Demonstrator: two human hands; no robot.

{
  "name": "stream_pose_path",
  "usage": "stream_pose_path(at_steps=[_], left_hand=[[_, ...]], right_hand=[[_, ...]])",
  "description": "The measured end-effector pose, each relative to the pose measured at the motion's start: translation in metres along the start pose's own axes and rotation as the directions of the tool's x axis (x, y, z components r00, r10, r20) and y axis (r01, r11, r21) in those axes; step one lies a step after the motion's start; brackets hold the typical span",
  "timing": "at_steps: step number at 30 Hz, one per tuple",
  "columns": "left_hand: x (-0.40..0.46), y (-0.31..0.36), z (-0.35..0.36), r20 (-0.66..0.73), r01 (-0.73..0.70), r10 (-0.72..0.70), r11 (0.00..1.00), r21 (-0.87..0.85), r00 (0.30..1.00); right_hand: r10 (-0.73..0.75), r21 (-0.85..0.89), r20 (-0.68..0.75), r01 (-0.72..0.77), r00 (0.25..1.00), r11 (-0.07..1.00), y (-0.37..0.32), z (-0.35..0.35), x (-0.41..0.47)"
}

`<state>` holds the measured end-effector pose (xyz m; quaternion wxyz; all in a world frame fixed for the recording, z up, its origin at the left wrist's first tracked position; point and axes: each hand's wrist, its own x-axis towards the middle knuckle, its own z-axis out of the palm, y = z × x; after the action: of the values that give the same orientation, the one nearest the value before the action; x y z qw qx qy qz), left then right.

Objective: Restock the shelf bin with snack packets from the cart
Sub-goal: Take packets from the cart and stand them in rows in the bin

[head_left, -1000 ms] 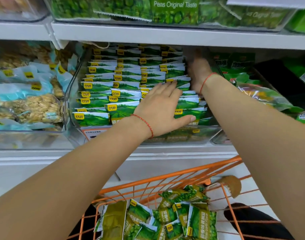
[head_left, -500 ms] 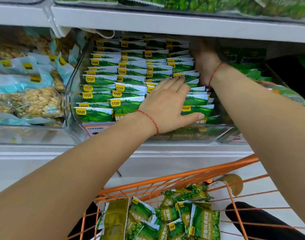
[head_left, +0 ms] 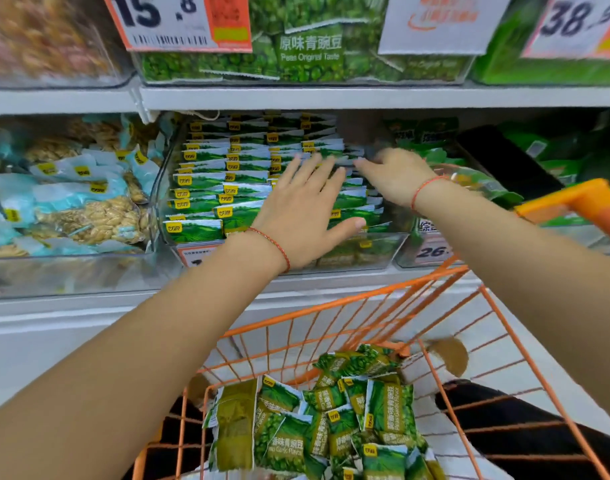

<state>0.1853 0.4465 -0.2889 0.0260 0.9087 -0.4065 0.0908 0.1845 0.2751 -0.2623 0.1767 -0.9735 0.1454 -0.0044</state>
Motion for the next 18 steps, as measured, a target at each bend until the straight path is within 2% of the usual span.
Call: stream_pose_path(at_steps=[2, 5, 7, 8, 9, 10, 11, 12, 13, 14, 15, 18], left_hand=[[-0.027, 0.011, -0.006, -0.092, -0.082, 0.074, 0.992, -0.094, 0.993], [-0.074, 0.027, -0.004, -0.216, -0.256, 0.215, 0.949, -0.183, 0.952], [-0.107, 0.038, 0.000, -0.207, -0.266, 0.215, 0.927, -0.265, 0.955], [-0.121, 0.043, 0.002, -0.122, -0.215, 0.185, 0.925, -0.314, 0.975], [-0.132, 0.048, 0.003, 0.037, -0.122, 0.143, 0.930, -0.348, 0.989], [-0.140, 0.049, 0.011, 0.251, -0.021, 0.109, 0.944, -0.330, 0.962], [-0.147, 0.050, 0.018, 0.479, 0.045, 0.079, 0.969, -0.242, 0.874], [-0.153, 0.050, 0.028, 0.665, 0.065, 0.048, 0.988, -0.143, 0.745], [-0.158, 0.052, 0.036, 0.778, 0.049, 0.017, 0.997, -0.061, 0.628], [-0.162, 0.054, 0.044, 0.829, 0.025, -0.002, 1.000, -0.014, 0.559], [-0.165, 0.058, 0.050, 0.854, 0.007, -0.015, 1.000, 0.014, 0.520], [-0.162, 0.069, 0.062, 0.884, -0.062, -0.020, 0.997, 0.055, 0.468]], right_hand=[[-0.083, -0.250, -0.015, 0.077, 0.996, 0.965, -0.003, -0.003, -0.036], [-0.199, -0.449, -0.027, 0.166, 0.980, 0.878, -0.017, -0.001, -0.086], [-0.323, -0.585, -0.063, 0.227, 0.944, 0.778, -0.022, 0.002, -0.115], [-0.378, -0.643, -0.048, 0.261, 0.924, 0.720, -0.023, 0.005, -0.128], [-0.406, -0.678, 0.011, 0.305, 0.914, 0.668, -0.026, 0.009, -0.137], [-0.391, -0.677, 0.108, 0.356, 0.914, 0.645, -0.024, 0.018, -0.147], [-0.335, -0.643, 0.224, 0.397, 0.915, 0.655, -0.019, 0.030, -0.156], [-0.252, -0.573, 0.330, 0.405, 0.910, 0.713, -0.008, 0.042, -0.165], [-0.136, -0.490, 0.430, 0.358, 0.892, 0.795, 0.001, 0.055, -0.172], [-0.026, -0.419, 0.517, 0.279, 0.856, 0.864, 0.009, 0.067, -0.182], [0.045, -0.400, 0.600, 0.251, 0.799, 0.881, 0.015, 0.078, -0.190], [0.131, -0.482, 0.780, 0.453, 0.613, 0.750, 0.016, 0.101, -0.213]])
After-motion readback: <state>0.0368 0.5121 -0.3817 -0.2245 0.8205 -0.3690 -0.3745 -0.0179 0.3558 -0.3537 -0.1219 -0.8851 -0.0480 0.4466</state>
